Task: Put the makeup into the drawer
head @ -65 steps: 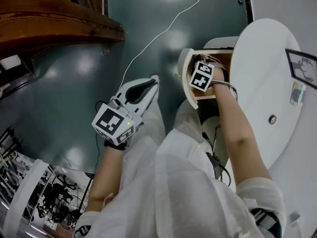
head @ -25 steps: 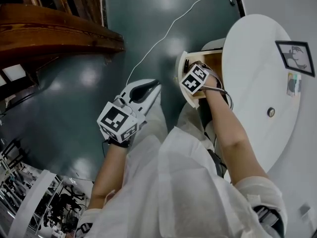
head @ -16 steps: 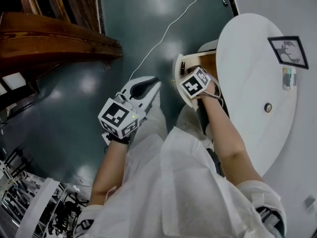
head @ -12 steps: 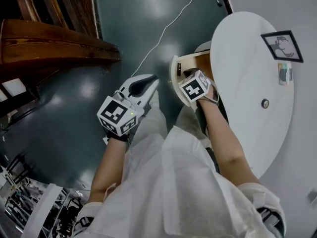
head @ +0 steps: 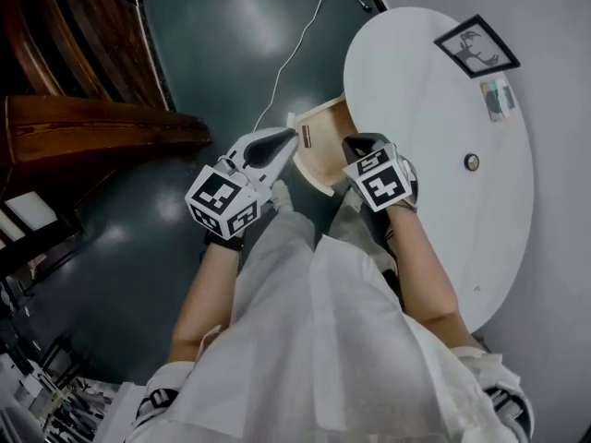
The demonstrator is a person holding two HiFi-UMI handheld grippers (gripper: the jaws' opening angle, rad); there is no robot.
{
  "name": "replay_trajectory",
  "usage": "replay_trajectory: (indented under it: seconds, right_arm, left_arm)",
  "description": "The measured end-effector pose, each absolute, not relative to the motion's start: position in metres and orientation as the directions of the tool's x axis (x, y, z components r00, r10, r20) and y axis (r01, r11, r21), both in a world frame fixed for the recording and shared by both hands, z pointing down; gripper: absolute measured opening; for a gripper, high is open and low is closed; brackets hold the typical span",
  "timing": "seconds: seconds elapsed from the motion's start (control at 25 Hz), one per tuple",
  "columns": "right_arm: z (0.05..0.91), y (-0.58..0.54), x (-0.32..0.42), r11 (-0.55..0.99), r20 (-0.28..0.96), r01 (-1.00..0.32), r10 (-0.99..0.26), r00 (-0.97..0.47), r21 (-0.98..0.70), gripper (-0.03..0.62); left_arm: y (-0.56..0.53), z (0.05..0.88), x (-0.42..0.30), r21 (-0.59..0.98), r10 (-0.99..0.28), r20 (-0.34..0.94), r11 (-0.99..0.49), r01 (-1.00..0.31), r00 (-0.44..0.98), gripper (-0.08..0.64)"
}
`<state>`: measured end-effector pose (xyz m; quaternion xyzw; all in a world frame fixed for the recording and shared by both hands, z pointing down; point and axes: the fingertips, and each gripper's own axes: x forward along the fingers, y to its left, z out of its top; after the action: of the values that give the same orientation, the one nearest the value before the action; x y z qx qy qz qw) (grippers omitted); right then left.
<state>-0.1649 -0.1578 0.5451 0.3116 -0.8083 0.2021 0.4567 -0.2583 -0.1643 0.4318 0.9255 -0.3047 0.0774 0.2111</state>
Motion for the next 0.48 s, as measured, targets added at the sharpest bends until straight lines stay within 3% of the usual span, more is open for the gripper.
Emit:
replay_trajectory:
  seconds: [0.48]
  right_arm:
    - [0.492, -0.127, 0.000, 0.467, 0.806, -0.884, -0.514, -0.293, -0.023, 0.009]
  left_arm:
    - [-0.155, 0.418, -0.092, 0.319, -0.240, 0.294, -0.888, -0.331, 0.925, 0.035]
